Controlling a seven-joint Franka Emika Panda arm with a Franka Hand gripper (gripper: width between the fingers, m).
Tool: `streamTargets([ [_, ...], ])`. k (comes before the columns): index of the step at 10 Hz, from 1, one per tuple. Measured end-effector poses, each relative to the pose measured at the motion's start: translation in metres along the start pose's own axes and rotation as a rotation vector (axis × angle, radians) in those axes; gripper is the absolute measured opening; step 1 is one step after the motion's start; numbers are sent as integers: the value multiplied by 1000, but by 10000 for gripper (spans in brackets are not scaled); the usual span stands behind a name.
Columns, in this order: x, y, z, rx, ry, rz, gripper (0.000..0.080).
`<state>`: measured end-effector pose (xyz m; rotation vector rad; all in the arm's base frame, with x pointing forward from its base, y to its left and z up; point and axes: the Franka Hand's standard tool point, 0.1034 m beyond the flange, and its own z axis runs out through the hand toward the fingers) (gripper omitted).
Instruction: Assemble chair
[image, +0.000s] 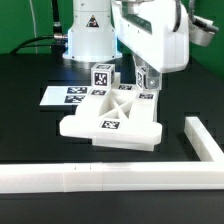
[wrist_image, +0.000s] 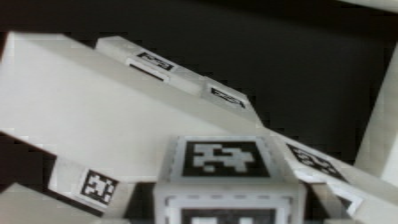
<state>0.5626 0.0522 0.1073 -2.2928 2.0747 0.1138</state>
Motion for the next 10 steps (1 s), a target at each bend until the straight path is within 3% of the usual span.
streamTargets([
  [10, -7, -1, 0, 2, -21, 624, 271],
])
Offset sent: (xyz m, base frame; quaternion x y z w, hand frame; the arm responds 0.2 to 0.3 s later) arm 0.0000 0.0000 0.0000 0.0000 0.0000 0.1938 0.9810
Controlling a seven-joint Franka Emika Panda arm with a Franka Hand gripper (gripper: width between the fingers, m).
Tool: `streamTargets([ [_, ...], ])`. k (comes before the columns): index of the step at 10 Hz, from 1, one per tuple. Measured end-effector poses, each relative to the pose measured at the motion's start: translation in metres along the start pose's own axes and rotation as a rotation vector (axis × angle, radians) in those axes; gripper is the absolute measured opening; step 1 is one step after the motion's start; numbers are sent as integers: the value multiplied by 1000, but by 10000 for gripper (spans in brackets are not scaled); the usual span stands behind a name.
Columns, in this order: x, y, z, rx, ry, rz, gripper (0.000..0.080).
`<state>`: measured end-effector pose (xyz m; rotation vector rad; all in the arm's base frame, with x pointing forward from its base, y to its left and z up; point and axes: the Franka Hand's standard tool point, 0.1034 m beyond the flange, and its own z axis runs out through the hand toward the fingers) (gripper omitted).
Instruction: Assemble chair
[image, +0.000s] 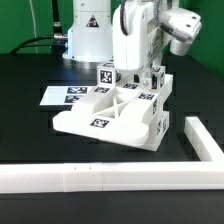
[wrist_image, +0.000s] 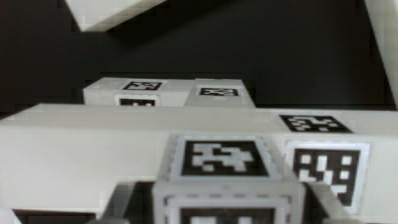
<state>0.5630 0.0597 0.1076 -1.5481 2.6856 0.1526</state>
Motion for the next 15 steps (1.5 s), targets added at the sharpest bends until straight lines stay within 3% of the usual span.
streamTargets([
  [11, -6, 4, 1, -8, -24, 0, 272],
  [12, -6, 4, 1, -8, -24, -12, 463],
  [13, -6, 4, 1, -9, -24, -41, 605],
  [15, -5, 4, 1, -8, -23, -155, 636],
])
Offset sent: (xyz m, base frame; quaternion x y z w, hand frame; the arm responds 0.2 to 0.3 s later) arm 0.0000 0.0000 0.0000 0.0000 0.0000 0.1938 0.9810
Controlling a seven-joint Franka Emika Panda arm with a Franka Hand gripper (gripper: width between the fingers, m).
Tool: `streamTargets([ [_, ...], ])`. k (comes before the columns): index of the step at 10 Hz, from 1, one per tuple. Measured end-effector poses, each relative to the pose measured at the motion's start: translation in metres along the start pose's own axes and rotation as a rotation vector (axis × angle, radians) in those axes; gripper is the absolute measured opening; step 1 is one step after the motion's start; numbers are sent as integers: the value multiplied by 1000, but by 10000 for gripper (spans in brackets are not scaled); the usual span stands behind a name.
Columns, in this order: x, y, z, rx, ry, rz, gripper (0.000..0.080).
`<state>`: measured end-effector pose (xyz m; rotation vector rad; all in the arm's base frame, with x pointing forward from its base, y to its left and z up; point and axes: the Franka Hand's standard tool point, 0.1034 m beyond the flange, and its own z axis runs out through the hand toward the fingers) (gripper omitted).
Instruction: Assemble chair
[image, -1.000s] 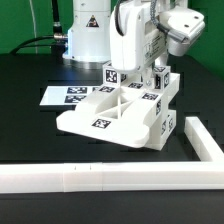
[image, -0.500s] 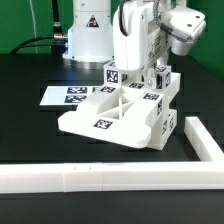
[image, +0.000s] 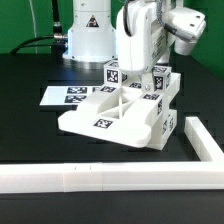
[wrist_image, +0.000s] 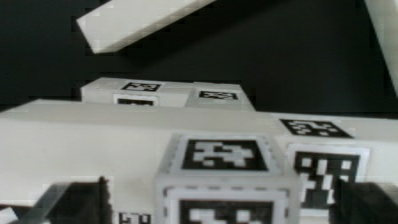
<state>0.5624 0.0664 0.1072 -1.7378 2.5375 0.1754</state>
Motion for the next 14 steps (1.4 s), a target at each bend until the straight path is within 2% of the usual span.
streamTargets([
  [3, 1, -2, -1, -4, 0, -277, 647],
  [5, -1, -3, -5, -18, -9, -435, 649],
  [9, -1, -3, -5, -17, -10, -675, 649],
  [12, -4, -1, -5, -20, -3, -957, 649],
  [14, -7, 2, -3, -29, 5, -1112, 649],
])
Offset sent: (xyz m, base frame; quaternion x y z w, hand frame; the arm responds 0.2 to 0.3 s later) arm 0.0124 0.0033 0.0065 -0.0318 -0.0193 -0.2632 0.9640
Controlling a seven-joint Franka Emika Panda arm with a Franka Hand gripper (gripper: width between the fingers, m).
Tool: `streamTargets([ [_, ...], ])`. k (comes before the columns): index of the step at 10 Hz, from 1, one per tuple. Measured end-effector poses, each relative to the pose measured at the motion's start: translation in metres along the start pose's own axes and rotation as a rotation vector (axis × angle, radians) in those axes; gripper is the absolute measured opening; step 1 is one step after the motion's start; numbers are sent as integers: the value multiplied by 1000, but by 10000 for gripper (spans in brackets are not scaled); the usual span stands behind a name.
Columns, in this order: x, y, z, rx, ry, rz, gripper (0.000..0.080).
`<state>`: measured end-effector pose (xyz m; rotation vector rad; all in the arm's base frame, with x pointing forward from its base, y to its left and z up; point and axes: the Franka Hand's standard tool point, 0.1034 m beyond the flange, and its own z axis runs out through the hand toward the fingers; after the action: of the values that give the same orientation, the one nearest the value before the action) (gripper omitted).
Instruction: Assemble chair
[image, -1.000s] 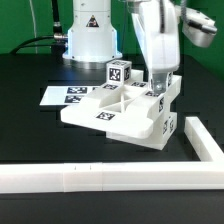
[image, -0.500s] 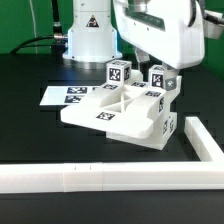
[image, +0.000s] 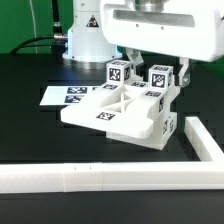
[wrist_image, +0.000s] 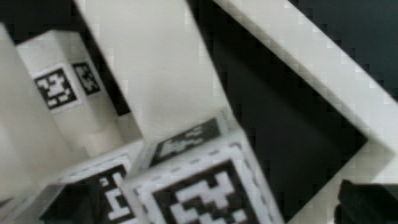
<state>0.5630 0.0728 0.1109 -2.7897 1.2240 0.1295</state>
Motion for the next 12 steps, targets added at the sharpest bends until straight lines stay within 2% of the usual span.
streamTargets([
  [3, -3, -1, 1, -10, 3, -176, 649],
  [4, -2, 0, 1, -12, 3, -245, 563],
  [5, -2, 0, 1, -11, 4, -243, 427],
  [6, -1, 0, 1, -11, 4, -241, 427],
  [7, -1, 0, 1, -11, 4, -241, 285],
  [10, -1, 0, 1, -11, 4, -207, 285],
  [12, -1, 0, 1, -9, 4, -70, 285],
])
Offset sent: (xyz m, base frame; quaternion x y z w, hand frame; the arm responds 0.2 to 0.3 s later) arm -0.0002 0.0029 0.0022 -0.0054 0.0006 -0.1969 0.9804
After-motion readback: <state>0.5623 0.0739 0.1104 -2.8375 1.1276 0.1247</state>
